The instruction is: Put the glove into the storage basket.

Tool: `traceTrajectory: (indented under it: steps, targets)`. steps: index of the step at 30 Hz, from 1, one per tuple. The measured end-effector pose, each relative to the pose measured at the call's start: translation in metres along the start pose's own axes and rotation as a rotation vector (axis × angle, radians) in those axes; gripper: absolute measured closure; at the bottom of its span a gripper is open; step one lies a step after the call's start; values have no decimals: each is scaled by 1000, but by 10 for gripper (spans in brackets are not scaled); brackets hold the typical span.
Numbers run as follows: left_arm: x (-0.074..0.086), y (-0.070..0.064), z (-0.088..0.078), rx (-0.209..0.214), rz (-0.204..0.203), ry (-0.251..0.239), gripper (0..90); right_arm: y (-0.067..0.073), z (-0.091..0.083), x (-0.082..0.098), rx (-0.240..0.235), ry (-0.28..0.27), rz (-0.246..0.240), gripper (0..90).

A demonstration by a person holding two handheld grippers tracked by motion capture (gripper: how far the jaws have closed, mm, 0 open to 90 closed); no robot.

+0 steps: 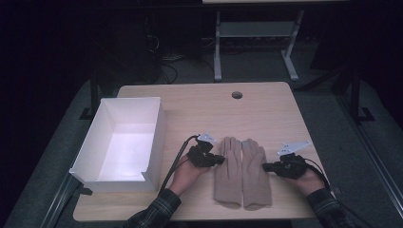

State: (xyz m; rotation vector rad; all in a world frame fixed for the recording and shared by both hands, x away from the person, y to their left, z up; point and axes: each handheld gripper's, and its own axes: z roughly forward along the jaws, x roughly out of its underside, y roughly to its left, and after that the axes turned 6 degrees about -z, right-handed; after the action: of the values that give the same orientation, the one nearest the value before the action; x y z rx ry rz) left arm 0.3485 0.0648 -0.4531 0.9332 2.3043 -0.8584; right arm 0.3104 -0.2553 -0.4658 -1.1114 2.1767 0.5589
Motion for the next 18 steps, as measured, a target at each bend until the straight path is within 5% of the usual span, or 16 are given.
traceTrajectory:
  steps: [18]
  targets:
    - [-13,2,-24,105,-54,-94,860,14,19,-17,-39,-6,-38,899]
